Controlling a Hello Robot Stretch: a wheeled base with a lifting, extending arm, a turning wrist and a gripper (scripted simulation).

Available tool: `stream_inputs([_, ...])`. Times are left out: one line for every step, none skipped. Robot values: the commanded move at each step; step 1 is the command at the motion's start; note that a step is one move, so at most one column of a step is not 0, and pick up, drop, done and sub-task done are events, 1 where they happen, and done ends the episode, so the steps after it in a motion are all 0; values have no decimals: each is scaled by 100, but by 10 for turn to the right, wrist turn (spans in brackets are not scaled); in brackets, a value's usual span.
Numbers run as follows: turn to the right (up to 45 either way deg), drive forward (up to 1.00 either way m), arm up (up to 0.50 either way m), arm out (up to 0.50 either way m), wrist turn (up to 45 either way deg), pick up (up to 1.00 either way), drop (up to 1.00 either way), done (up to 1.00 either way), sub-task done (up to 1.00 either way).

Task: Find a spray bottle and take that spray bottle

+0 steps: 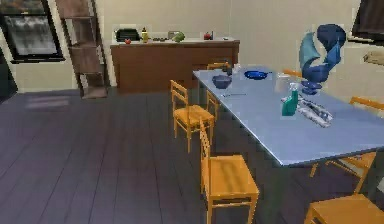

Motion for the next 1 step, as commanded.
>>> stream_inputs([450, 0, 0, 0, 0, 0, 0, 0, 0])
